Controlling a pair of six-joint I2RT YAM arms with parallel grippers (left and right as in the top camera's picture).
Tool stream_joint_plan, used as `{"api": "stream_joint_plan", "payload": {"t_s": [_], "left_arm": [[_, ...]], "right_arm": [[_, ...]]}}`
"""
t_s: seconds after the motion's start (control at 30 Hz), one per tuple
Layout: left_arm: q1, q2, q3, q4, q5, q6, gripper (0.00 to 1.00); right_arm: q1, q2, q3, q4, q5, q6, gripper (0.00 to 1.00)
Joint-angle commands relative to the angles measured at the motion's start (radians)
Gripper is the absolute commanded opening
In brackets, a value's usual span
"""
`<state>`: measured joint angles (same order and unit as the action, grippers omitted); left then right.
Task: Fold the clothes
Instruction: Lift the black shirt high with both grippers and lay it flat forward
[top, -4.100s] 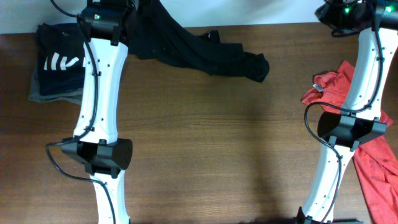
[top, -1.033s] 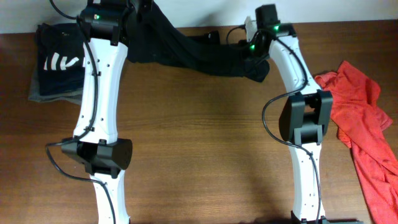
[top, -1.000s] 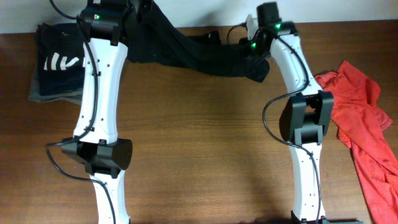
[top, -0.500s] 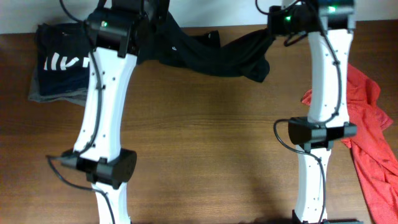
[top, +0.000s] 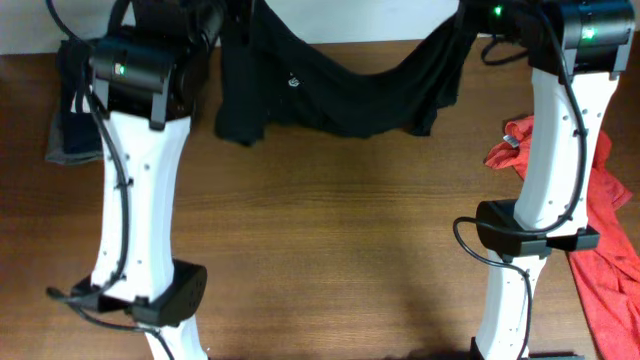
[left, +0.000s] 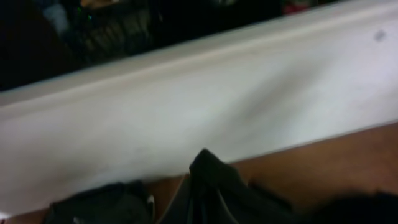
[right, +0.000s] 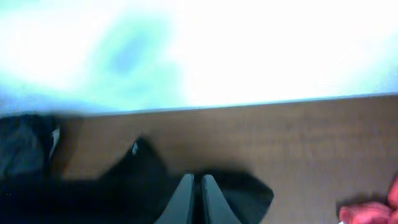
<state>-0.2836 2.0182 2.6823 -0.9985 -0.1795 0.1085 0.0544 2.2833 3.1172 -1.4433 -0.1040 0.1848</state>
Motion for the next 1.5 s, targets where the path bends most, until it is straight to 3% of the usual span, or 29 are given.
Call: {"api": "stream_joint_plan", "payload": {"t_s": [0.0, 0.23, 0.3, 0.4, 0.53, 0.7, 0.8, 0.93, 1.03, 1.07, 1.1, 1.17, 1.23, 1.27, 1.3, 1.37, 1.47], "left_arm": [[0.058, 0.103, 0.002, 0.085, 0.116, 0.004, 0.01], [0.132, 0.224, 0.002, 0.518, 0.214, 0.032, 0.01], [0.142, 0.221, 0.007, 0.620, 0.218, 0.056, 0.01], [0.146, 0.204, 0.060, 0.657, 0.217, 0.074, 0.00], [0.147, 0.159, 0.135, 0.531, 0.218, 0.077, 0.01], [0.143, 0.103, 0.153, 0.210, 0.218, 0.075, 0.01], [0.134, 0.102, 0.147, -0.060, 0.217, -0.011, 0.01], [0.129, 0.102, 0.146, -0.266, 0.217, -0.094, 0.01], [0.129, 0.102, 0.146, -0.407, 0.218, -0.177, 0.02], [0.129, 0.102, 0.146, -0.457, 0.218, -0.198, 0.13], [0.129, 0.102, 0.146, -0.507, 0.218, -0.211, 0.21], [0.129, 0.102, 0.146, -0.593, 0.218, -0.214, 0.22], [0.129, 0.102, 0.146, -0.641, 0.218, -0.214, 0.39], [0.129, 0.102, 0.146, -0.673, 0.223, -0.214, 0.58], [0.129, 0.102, 0.146, -0.687, 0.233, -0.214, 0.74], [0.129, 0.102, 0.143, -0.689, 0.277, -0.214, 0.95], [0.129, 0.109, 0.118, -0.689, 0.300, -0.214, 0.96]], "right_arm": [[-0.028, 0.012, -0.034, 0.085, 0.038, 0.024, 0.04], [-0.085, 0.013, -0.121, 0.486, 0.034, 0.034, 0.04], [-0.104, 0.003, -0.104, 0.546, 0.034, 0.033, 0.04], [-0.135, -0.024, -0.070, 0.560, 0.034, 0.033, 0.04], [-0.173, -0.081, -0.056, 0.472, 0.029, 0.033, 0.04], [-0.181, -0.112, -0.056, 0.259, 0.030, -0.016, 0.04], [-0.179, -0.108, -0.056, 0.040, 0.030, -0.014, 0.04], [-0.179, -0.108, -0.056, -0.141, 0.030, -0.011, 0.05], [-0.179, -0.108, -0.057, -0.256, 0.030, -0.013, 0.32], [-0.179, -0.109, -0.076, -0.256, 0.025, -0.020, 0.47], [-0.177, -0.116, -0.094, -0.256, 0.015, -0.019, 0.51], [-0.171, -0.116, -0.101, -0.255, 0.015, -0.019, 0.54], [-0.172, -0.116, -0.101, -0.256, 0.015, -0.019, 0.71], [-0.174, -0.119, -0.101, -0.256, 0.016, -0.019, 0.82], [-0.175, -0.119, -0.101, -0.255, 0.021, -0.019, 0.86], [-0.174, -0.121, -0.101, -0.255, 0.037, -0.019, 0.90], [-0.174, -0.121, -0.109, -0.256, 0.037, -0.019, 0.93]]}}
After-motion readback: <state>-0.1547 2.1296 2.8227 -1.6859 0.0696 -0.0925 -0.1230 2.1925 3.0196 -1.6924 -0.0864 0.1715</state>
